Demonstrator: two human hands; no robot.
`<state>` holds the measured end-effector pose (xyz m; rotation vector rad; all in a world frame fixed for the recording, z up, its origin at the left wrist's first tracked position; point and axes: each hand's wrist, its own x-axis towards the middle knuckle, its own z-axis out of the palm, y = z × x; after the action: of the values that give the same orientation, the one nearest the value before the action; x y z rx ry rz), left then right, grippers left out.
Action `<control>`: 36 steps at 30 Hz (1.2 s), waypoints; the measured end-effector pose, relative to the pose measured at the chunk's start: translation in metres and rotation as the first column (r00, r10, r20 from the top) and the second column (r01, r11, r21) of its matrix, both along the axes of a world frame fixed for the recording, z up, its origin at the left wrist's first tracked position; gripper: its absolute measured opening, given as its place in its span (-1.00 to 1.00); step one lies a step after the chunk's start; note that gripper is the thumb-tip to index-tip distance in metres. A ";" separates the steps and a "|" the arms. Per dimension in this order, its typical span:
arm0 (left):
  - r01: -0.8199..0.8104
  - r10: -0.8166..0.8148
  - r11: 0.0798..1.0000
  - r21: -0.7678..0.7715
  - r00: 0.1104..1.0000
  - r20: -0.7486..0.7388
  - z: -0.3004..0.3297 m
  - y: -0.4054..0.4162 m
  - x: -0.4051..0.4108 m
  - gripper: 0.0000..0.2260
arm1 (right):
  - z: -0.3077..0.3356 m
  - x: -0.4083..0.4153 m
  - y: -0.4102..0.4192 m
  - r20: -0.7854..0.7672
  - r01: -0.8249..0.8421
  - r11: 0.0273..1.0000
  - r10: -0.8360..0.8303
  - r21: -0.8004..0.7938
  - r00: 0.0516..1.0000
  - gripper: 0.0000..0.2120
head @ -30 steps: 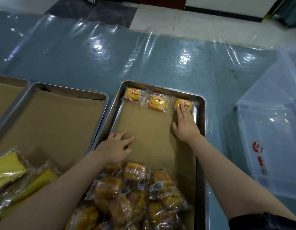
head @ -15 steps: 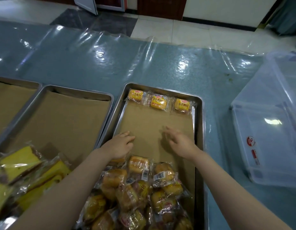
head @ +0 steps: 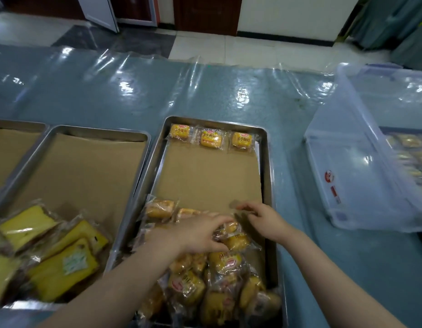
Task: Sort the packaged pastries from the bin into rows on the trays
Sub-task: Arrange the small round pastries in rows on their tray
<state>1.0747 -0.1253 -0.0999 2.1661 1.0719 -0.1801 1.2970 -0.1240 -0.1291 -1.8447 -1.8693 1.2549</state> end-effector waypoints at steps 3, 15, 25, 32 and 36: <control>-0.020 0.019 0.996 0.090 1.000 0.005 -0.004 -0.007 0.004 -0.34 | 0.000 0.001 -0.014 -0.039 0.035 0.999 -0.035 -0.005 0.999 -0.66; -0.602 0.646 0.761 -0.241 0.672 0.363 -0.019 -0.001 -0.014 -0.73 | 0.003 -0.019 -0.040 -0.179 0.183 0.981 -0.191 -0.064 0.965 -0.71; -0.450 0.912 0.409 -0.794 0.214 0.349 -0.003 0.002 -0.020 -0.76 | 0.029 -0.047 -0.028 -0.398 0.346 0.937 -0.334 -0.044 0.854 -0.82; -0.385 0.951 0.295 -0.875 0.029 0.308 -0.001 0.012 -0.027 -0.79 | 0.038 -0.051 -0.022 -0.358 0.254 0.964 -0.266 -0.083 0.895 -0.81; -0.561 0.902 0.403 -0.723 0.111 0.417 0.002 0.019 -0.029 -0.84 | 0.047 -0.064 -0.014 -0.194 0.103 0.994 -0.109 -0.043 0.975 -0.71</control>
<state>1.0455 -0.1059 -0.0977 0.8023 1.2780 0.9313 1.2333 -0.1383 -0.0818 -1.7404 -1.6358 1.3825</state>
